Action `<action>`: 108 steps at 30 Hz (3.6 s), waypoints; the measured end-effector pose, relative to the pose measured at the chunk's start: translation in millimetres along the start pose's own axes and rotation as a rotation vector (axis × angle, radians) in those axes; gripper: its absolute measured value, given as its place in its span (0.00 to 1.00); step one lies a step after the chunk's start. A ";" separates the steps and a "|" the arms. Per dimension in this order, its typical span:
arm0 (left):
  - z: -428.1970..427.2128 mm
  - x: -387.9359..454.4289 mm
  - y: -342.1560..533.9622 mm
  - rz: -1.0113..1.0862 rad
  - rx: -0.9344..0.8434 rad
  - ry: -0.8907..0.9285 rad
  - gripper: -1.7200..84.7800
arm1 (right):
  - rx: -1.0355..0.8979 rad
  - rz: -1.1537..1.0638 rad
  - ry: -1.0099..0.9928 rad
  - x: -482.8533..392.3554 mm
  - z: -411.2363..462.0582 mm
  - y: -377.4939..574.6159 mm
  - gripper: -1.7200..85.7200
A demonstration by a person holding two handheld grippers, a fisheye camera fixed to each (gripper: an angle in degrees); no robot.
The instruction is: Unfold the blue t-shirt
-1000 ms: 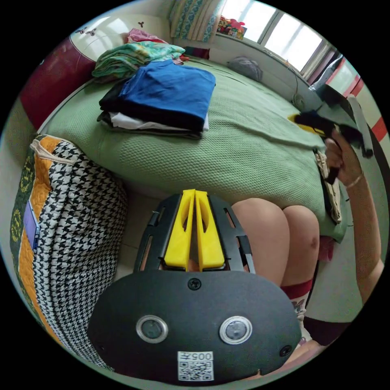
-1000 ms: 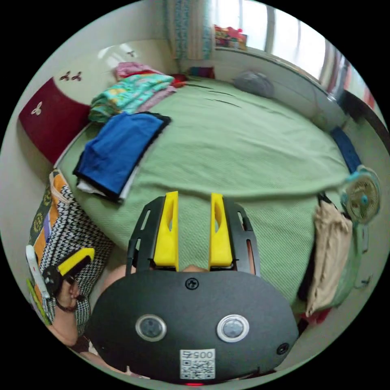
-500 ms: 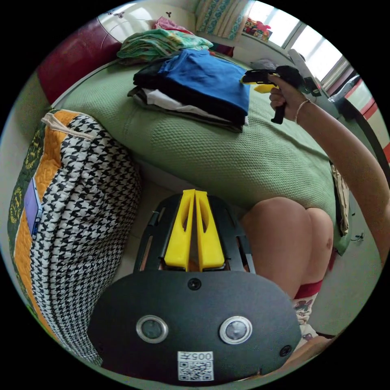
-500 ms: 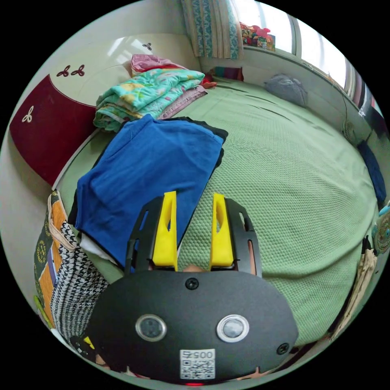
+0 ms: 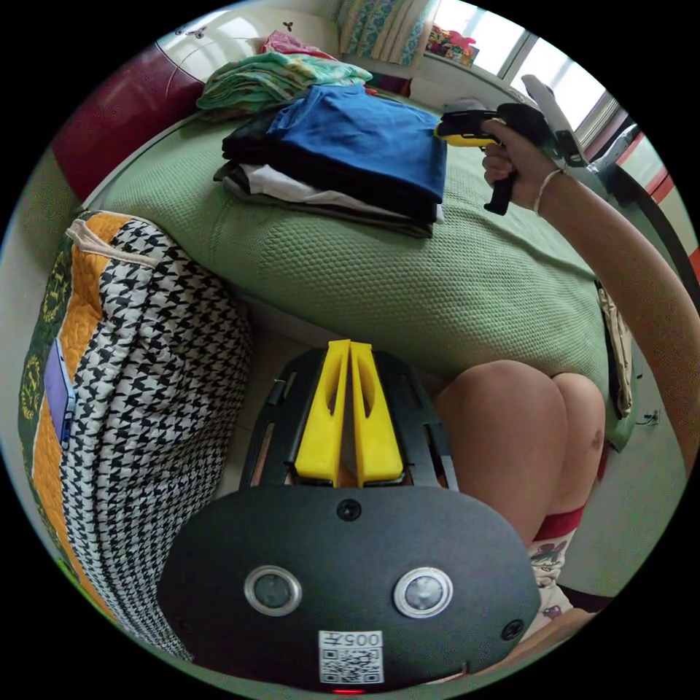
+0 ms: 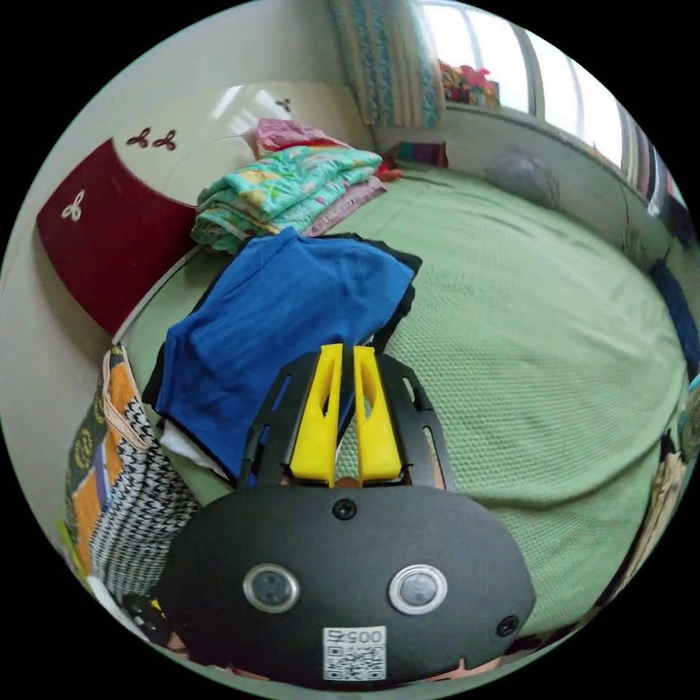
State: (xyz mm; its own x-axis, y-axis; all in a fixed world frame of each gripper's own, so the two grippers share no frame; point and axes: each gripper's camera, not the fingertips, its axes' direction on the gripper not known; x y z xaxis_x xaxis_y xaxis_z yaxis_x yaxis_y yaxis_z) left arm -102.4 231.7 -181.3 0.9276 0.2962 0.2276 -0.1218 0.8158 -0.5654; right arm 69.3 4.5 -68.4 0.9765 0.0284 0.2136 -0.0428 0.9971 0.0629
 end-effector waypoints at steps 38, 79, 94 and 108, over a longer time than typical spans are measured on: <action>55.6 343.4 -241.3 0.274 0.055 0.073 0.01 | -0.086 0.391 0.222 293.2 -62.9 84.9 0.01; 131.6 425.5 -362.0 0.310 0.044 0.095 0.01 | -0.106 0.273 0.301 292.1 -41.0 52.8 0.01; 152.7 404.9 -395.7 0.252 0.035 0.103 0.01 | -0.107 0.311 0.252 307.0 -40.2 56.4 0.01; 169.8 377.5 -422.8 0.237 0.003 0.110 0.01 | -0.117 0.205 0.155 279.8 -28.4 51.4 0.01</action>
State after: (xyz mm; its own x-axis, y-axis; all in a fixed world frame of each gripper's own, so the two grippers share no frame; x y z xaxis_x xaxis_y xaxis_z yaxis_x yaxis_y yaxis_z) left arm 239.3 83.0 278.3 0.9059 0.4235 0.0011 -0.3412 0.7314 -0.5905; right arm 346.3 65.7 -33.2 0.9711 0.2317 0.0580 -0.2268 0.9705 -0.0813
